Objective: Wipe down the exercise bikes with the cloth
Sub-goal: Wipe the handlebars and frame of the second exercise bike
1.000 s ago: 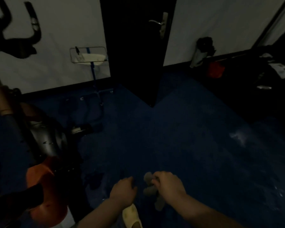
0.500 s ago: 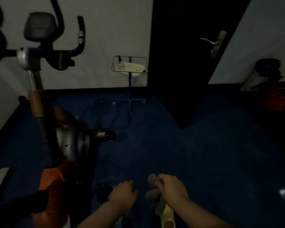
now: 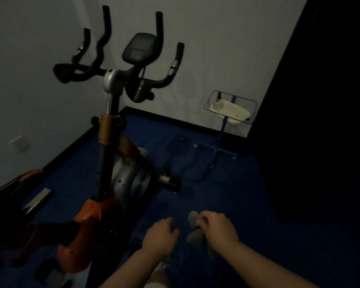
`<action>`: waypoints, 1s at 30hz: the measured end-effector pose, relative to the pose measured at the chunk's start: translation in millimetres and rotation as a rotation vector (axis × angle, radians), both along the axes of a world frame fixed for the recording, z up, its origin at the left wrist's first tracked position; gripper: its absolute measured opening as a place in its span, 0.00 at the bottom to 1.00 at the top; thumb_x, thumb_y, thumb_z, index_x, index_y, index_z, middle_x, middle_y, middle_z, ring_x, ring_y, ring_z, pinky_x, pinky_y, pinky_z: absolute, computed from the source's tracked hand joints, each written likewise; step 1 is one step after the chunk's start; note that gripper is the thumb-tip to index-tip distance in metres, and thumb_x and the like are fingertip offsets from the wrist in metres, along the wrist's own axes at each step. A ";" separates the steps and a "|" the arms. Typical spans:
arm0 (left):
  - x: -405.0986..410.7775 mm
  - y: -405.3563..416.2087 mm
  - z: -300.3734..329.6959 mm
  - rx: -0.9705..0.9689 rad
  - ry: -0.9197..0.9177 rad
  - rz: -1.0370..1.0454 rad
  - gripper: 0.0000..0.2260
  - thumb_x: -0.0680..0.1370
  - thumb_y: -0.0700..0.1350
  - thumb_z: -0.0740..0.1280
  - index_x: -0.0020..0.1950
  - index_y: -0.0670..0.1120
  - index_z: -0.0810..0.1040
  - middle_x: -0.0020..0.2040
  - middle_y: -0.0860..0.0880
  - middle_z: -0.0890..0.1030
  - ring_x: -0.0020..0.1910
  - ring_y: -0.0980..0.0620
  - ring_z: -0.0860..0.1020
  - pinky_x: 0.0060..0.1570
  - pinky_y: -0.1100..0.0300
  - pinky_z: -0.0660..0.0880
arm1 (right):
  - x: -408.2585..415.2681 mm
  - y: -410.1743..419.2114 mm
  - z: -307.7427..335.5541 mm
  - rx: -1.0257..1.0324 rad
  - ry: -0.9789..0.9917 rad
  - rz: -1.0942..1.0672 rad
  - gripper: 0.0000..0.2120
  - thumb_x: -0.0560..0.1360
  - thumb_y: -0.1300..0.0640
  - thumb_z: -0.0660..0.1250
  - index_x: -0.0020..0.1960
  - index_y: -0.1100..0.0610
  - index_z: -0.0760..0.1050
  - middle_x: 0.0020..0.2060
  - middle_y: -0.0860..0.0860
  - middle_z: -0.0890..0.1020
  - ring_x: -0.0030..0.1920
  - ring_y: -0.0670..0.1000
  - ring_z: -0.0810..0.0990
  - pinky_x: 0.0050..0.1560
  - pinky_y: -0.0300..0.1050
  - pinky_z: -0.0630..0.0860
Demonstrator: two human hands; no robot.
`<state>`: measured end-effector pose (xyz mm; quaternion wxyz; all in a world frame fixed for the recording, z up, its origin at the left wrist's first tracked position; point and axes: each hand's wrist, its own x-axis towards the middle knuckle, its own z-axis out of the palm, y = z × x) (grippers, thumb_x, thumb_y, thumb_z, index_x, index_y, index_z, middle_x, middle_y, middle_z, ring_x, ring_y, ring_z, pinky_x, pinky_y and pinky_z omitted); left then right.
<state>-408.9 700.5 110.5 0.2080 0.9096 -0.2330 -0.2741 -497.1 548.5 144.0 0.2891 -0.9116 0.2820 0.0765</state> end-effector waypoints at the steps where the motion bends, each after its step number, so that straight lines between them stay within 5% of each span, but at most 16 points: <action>1: 11.0 -4.9 2.1 -0.019 -0.010 0.025 0.18 0.78 0.53 0.61 0.66 0.50 0.72 0.65 0.50 0.76 0.63 0.49 0.74 0.61 0.58 0.70 | 15.1 -3.4 2.5 -0.008 -0.020 0.020 0.09 0.77 0.48 0.61 0.47 0.51 0.77 0.44 0.48 0.82 0.45 0.49 0.79 0.39 0.43 0.72; 9: 122.2 -31.8 37.8 -0.163 -0.088 0.140 0.17 0.78 0.51 0.61 0.67 0.50 0.72 0.65 0.49 0.75 0.63 0.50 0.74 0.61 0.58 0.70 | 146.7 -20.9 23.6 0.082 -0.228 -0.029 0.07 0.77 0.48 0.64 0.53 0.49 0.74 0.44 0.47 0.80 0.44 0.47 0.78 0.41 0.42 0.76; 13: 188.0 -30.4 63.1 -0.306 -0.170 0.183 0.15 0.78 0.50 0.63 0.64 0.51 0.73 0.62 0.52 0.76 0.60 0.54 0.74 0.61 0.58 0.70 | 214.0 -27.9 48.8 0.141 -0.363 -0.082 0.07 0.75 0.49 0.67 0.45 0.50 0.70 0.39 0.46 0.79 0.39 0.45 0.78 0.41 0.47 0.78; 18: 263.9 -40.4 103.1 -0.609 -0.182 0.357 0.12 0.77 0.45 0.65 0.61 0.50 0.76 0.58 0.53 0.78 0.57 0.57 0.76 0.59 0.61 0.72 | 281.8 -35.8 104.9 0.274 -0.627 -0.137 0.07 0.74 0.52 0.69 0.41 0.51 0.72 0.37 0.46 0.79 0.37 0.41 0.77 0.33 0.32 0.73; 23: 326.5 -56.5 155.4 -0.872 -0.222 0.550 0.10 0.77 0.39 0.65 0.56 0.51 0.76 0.51 0.55 0.79 0.52 0.60 0.77 0.48 0.68 0.71 | 358.6 -60.1 181.4 0.202 -0.992 -0.031 0.05 0.73 0.55 0.70 0.44 0.51 0.74 0.44 0.48 0.78 0.44 0.40 0.77 0.44 0.33 0.74; 26: 351.1 -66.0 171.3 -0.939 -0.253 0.654 0.10 0.77 0.39 0.64 0.56 0.50 0.77 0.49 0.55 0.79 0.49 0.57 0.78 0.47 0.61 0.74 | 413.1 -63.1 199.4 0.072 -1.065 0.129 0.06 0.72 0.55 0.71 0.44 0.52 0.74 0.47 0.48 0.74 0.45 0.36 0.73 0.46 0.25 0.69; 30: 364.5 -77.8 163.3 -0.949 -0.237 0.762 0.10 0.77 0.38 0.64 0.55 0.50 0.78 0.50 0.53 0.81 0.50 0.55 0.79 0.49 0.57 0.76 | 462.9 -67.0 160.4 -0.186 -0.786 0.531 0.15 0.74 0.43 0.63 0.47 0.54 0.80 0.48 0.50 0.75 0.47 0.49 0.75 0.49 0.49 0.75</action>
